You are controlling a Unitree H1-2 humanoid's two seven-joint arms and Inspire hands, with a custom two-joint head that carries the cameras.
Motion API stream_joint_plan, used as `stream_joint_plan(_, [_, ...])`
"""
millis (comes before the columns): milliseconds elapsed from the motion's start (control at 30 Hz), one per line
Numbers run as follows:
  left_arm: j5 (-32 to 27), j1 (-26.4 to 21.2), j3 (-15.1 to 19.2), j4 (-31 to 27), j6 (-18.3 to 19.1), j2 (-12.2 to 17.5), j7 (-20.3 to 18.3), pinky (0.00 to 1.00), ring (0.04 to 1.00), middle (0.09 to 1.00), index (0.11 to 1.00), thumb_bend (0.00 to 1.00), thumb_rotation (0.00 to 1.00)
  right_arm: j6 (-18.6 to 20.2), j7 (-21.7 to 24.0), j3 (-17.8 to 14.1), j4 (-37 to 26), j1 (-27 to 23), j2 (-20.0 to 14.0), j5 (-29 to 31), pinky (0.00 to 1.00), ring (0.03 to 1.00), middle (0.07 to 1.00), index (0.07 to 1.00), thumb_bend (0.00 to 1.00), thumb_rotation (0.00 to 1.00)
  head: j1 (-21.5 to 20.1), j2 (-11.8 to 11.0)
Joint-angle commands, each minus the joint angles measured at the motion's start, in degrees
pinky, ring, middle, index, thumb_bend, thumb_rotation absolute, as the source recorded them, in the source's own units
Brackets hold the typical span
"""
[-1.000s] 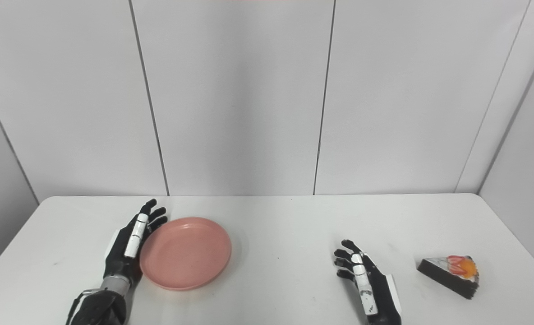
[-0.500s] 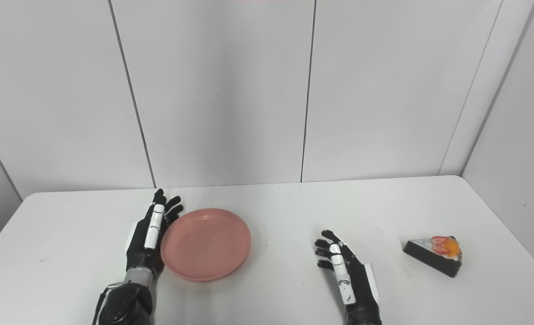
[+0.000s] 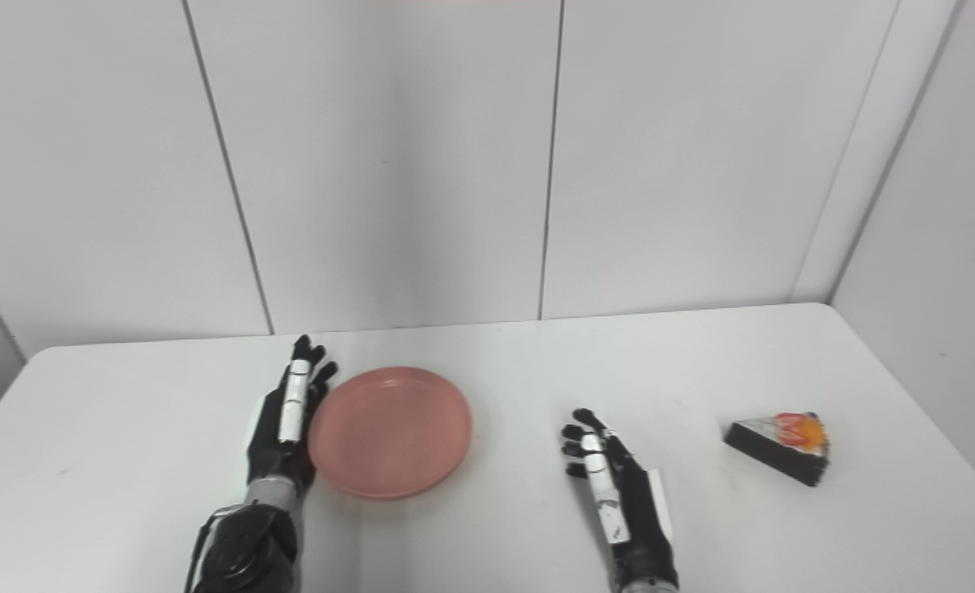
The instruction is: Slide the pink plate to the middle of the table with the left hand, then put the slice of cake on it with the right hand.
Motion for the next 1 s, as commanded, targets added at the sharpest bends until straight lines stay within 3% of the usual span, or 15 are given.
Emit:
stream_joint_plan(0, [0.98,-2.63,-1.21,0.22,-0.62,-0.39,-0.58,1.0,0.926,0.969,1.0,0.66,0.91,3.55,0.85,1.42,0.86,1.54,1.34,-0.46,0.68,0.753,0.767,0.801,0.75,1.0,-0.86,-0.37])
stream_joint_plan(167, [0.67,-2.77,-1.32,0.34,-0.57,0.09,-1.45,0.96,0.918,0.965,1.0,0.67,0.88,1.11,-0.82,1.55,1.66,1.56,1.44,-1.66,0.68,0.747,0.77,0.801,0.69,1.0,-1.54,-0.78])
stream_joint_plan(267, [0.2,-2.79,-1.14,0.98,-1.47,0.45,-2.04,0.95,0.917,0.962,1.0,0.67,0.88,-2.35,-2.52,1.23,2.94,1.72,1.71,-2.25,0.66,0.731,0.756,0.783,0.67,1.0,-2.74,-1.97])
stream_joint_plan(400, [-0.03,-2.6,-0.86,1.75,-2.69,1.13,-2.74,0.93,0.903,0.95,1.0,0.67,0.88,-16.99,-11.72,0.3,6.43,1.64,2.66,-9.06,0.58,0.648,0.693,0.696,0.57,0.93,-3.22,-3.07])
stream_joint_plan(467, [-0.2,-2.62,-0.66,2.39,-3.16,1.47,-3.08,0.93,0.893,0.945,1.0,0.66,0.88,-19.71,-14.62,-0.41,5.89,1.5,2.82,-11.5,0.57,0.628,0.678,0.661,0.53,0.86,-3.26,-3.4])
stream_joint_plan(533, [-0.42,-2.76,-0.35,3.38,-3.8,1.77,-3.41,0.93,0.893,0.943,1.0,0.65,0.88,-20.18,-16.01,-1.01,3.97,1.4,2.48,-13.27,0.55,0.613,0.672,0.653,0.52,0.78,-3.37,-3.88])
stream_joint_plan(600, [-0.47,-2.91,-0.17,4.45,-4.44,2.06,-3.63,0.93,0.895,0.942,1.0,0.65,0.87,-19.82,-16.91,-1.47,1.98,1.31,1.87,-15.34,0.54,0.608,0.67,0.652,0.53,0.76,-3.52,-4.02])
stream_joint_plan(733, [-0.8,-3.1,-0.01,5.67,-4.69,2.52,-4.25,0.92,0.897,0.95,1.0,0.66,0.87,-17.51,-17.22,-1.88,-1.73,0.95,0.58,-19.02,0.54,0.624,0.691,0.674,0.61,0.94,-4.23,-4.22])
stream_joint_plan(967, [-1.44,-2.82,0.3,5.97,-5.06,2.6,-4.95,0.9,0.894,0.953,1.0,0.66,0.86,-12.34,-15.28,-1.95,-10.03,0.74,-5.66,-29.97,0.55,0.655,0.718,0.714,0.68,1.0,-4.02,-4.31])
